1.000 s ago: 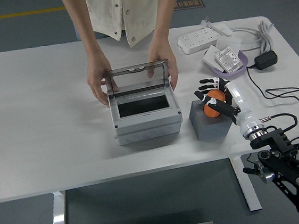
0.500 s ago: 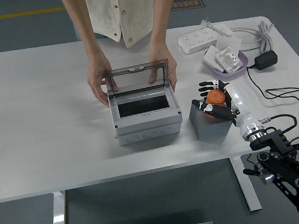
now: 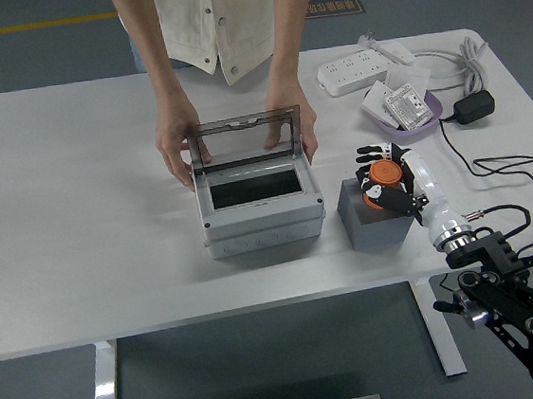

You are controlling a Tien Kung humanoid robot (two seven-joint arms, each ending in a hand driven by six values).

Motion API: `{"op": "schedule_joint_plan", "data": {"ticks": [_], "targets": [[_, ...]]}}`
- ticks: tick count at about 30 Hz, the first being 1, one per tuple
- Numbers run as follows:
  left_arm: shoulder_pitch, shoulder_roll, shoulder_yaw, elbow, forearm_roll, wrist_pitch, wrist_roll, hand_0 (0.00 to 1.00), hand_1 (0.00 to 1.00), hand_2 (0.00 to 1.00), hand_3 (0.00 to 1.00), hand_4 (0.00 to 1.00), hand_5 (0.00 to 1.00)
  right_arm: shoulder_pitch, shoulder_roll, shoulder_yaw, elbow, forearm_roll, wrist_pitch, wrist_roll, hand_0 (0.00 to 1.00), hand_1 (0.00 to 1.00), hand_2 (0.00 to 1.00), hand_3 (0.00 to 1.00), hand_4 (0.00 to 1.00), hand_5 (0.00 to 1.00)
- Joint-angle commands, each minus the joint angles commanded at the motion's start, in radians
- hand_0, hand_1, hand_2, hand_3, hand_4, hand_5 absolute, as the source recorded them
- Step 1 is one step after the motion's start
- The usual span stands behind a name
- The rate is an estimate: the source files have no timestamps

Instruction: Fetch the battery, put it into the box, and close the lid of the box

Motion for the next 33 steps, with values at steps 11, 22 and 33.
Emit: {"op": "schedule_joint_plan", "data": {"ticks": [11,22,33], "targets": [[-0.001,0.001,0.01,0.0,-0.012,0.002,-0.004,0.636,0.712,0.561,0.538,0.322,0.072,0.0,0.002,-0.005,-0.012,0.015,0.001,-0.01,0.438,0.425,0.378,0.367,0.344,0.002],[0.0,0.0,0.005,0.0,-0.009,0.003,-0.003,0.638,0.712,0.561,0.538,0.324,0.074,0.002,0.003,-0.008,-0.013,0.011,0.004,-0.024,0.233,0.293,0.298,0.28,0.002,0.002],[0.0,0.0,0.003,0.0,-0.008,0.005,-0.004,0.64,0.714,0.563,0.539,0.328,0.077,0.009,0.0,-0.01,-0.005,0.004,-0.007,-0.03,0.199,0.235,0.265,0.23,0.002,0.002]]}}
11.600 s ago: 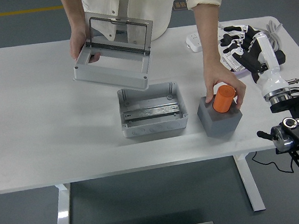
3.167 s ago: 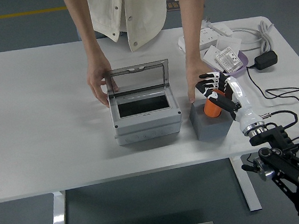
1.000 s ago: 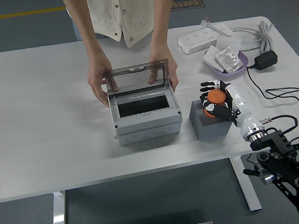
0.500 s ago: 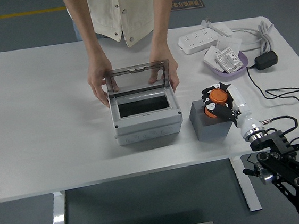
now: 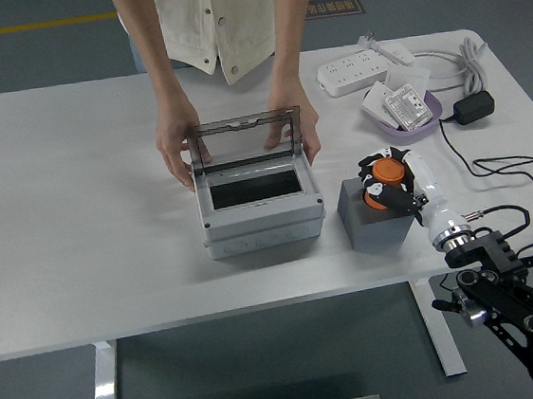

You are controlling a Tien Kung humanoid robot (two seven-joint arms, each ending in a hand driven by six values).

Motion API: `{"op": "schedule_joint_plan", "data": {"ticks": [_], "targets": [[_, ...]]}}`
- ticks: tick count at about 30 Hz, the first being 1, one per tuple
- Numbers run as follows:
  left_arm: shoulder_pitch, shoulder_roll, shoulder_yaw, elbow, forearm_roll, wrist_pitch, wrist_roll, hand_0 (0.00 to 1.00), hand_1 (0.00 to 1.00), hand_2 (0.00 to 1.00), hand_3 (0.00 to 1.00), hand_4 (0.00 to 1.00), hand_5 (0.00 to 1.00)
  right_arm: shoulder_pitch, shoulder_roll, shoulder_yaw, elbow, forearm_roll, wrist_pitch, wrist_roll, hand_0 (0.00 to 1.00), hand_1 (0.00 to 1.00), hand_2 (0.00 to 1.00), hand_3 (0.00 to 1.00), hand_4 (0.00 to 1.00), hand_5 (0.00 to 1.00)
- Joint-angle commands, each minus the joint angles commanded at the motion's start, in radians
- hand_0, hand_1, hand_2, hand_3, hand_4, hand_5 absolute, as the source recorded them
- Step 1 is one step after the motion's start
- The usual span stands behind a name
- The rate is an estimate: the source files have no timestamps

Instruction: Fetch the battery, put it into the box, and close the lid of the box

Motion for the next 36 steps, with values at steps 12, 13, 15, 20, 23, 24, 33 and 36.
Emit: {"op": "schedule_joint_plan", "data": {"ticks": [12,13,15,20,23,24,33,36], "targets": [[0.002,-0.001,-0.009,0.0,0.013,-0.001,0.003,0.643,0.717,0.564,0.541,0.333,0.081,0.015,-0.006,0.017,0.025,-0.015,-0.003,-0.002,0.195,0.23,0.262,0.237,0.002,0.002],[0.002,-0.001,-0.008,0.0,0.013,-0.002,0.004,0.643,0.717,0.564,0.541,0.333,0.081,0.017,-0.007,0.02,0.027,-0.017,-0.004,-0.002,0.195,0.23,0.262,0.237,0.002,0.002],[0.002,-0.001,-0.007,0.0,0.013,-0.002,0.004,0.643,0.717,0.564,0.541,0.333,0.081,0.019,-0.008,0.023,0.029,-0.019,-0.004,-0.002,0.195,0.23,0.262,0.237,0.002,0.002],[0.002,-0.001,-0.005,0.0,0.013,-0.002,0.005,0.645,0.717,0.564,0.542,0.336,0.083,0.025,-0.011,0.027,0.036,-0.023,-0.006,-0.004,0.19,0.23,0.257,0.235,0.002,0.002],[0.003,-0.001,-0.006,0.0,0.016,-0.003,0.005,0.645,0.717,0.564,0.542,0.336,0.083,0.028,-0.015,0.026,0.052,-0.041,-0.011,-0.015,0.19,0.23,0.257,0.235,0.002,0.002],[0.004,-0.001,-0.008,0.0,0.018,-0.003,0.006,0.646,0.718,0.565,0.542,0.338,0.082,0.03,-0.017,0.025,0.06,-0.053,-0.012,-0.022,0.189,0.23,0.256,0.233,0.002,0.002],[0.004,0.0,-0.009,0.0,0.019,-0.003,0.008,0.647,0.718,0.564,0.542,0.338,0.083,0.093,-0.024,0.007,0.091,-0.182,0.01,-0.111,0.188,0.229,0.255,0.232,0.002,0.002],[0.004,0.001,-0.007,0.0,0.015,-0.003,0.01,0.647,0.719,0.564,0.542,0.338,0.083,0.125,-0.024,-0.001,0.083,-0.228,0.025,-0.148,0.173,0.223,0.249,0.228,0.002,0.002]]}}
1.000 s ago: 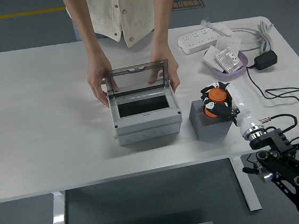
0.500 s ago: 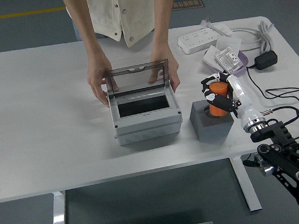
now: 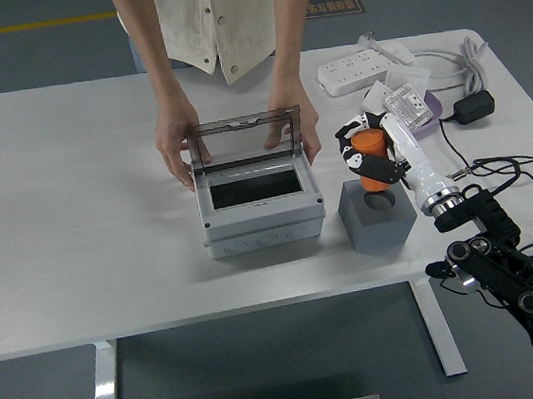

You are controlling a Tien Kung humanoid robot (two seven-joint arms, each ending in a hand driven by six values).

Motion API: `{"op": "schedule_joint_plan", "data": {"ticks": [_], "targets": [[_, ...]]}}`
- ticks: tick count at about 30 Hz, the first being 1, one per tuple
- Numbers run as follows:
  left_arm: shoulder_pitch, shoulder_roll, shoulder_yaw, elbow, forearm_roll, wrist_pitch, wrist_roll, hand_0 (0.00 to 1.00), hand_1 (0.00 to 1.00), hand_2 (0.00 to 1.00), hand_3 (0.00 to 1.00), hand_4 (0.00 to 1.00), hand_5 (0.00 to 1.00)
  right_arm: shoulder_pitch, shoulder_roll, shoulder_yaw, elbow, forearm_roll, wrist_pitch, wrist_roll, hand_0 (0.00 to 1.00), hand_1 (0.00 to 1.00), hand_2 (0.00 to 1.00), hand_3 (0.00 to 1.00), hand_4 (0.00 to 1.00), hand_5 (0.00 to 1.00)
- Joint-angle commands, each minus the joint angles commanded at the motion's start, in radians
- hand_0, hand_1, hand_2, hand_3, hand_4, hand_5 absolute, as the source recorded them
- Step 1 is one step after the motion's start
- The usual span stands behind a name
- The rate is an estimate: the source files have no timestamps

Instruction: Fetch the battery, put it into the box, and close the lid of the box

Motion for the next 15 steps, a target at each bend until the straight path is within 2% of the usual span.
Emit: {"op": "schedule_joint_plan", "data": {"ticks": [10,15], "targets": [[0.002,0.008,-0.01,0.0,0.005,0.0,0.006,0.648,0.719,0.564,0.543,0.339,0.082,0.114,0.001,-0.05,-0.022,-0.21,0.055,-0.147,0.149,0.215,0.237,0.227,0.002,0.002],[0.002,0.011,-0.019,0.0,0.01,0.0,0.011,0.649,0.72,0.564,0.543,0.34,0.083,0.183,0.006,-0.098,-0.03,-0.326,0.104,-0.233,0.117,0.204,0.215,0.226,0.002,0.002]]}}
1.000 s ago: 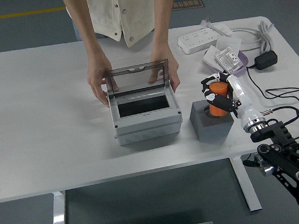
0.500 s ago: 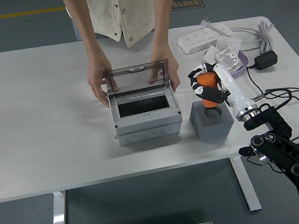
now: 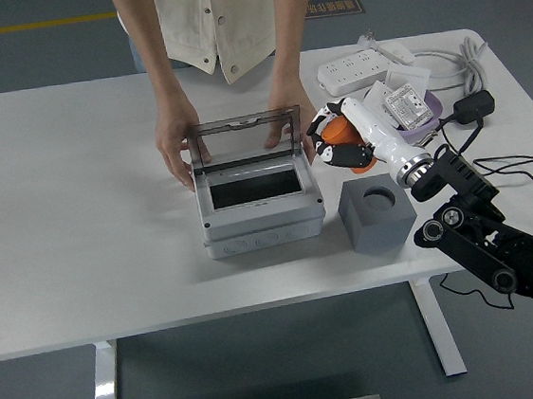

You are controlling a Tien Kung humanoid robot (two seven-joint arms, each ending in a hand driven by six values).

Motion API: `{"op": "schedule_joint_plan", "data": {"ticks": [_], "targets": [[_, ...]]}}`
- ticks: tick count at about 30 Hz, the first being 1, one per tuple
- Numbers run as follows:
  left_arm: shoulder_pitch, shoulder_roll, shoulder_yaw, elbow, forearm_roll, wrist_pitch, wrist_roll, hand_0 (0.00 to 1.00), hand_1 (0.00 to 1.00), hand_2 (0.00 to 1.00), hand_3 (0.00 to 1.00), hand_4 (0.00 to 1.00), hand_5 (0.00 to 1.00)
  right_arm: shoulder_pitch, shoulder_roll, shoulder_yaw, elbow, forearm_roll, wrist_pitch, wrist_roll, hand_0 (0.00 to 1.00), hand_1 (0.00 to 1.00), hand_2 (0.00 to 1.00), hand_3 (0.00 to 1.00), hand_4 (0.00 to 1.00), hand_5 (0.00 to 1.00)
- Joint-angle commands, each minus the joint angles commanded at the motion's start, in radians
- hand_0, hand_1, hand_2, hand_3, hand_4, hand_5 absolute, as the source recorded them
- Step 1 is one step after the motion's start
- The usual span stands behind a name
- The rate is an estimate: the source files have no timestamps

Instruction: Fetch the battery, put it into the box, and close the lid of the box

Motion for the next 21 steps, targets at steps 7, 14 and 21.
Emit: {"op": "schedule_joint_plan", "data": {"ticks": [7,14,21], "targets": [[-0.004,0.006,0.007,0.0,-0.012,0.001,0.003,0.649,0.719,0.564,0.543,0.339,0.083,0.091,0.013,-0.081,-0.01,-0.09,0.053,-0.069,0.078,0.205,0.2,0.241,0.002,0.002],[-0.006,0.01,0.014,0.0,-0.02,0.002,0.009,0.65,0.722,0.565,0.542,0.34,0.086,0.164,0.043,-0.172,-0.031,-0.085,0.083,-0.095,0.076,0.209,0.203,0.243,0.002,0.002],[-0.008,0.013,0.018,0.0,-0.023,0.002,0.012,0.649,0.723,0.563,0.542,0.337,0.086,0.22,0.085,-0.249,-0.067,-0.09,0.116,-0.119,0.075,0.207,0.202,0.235,0.002,0.002]]}}
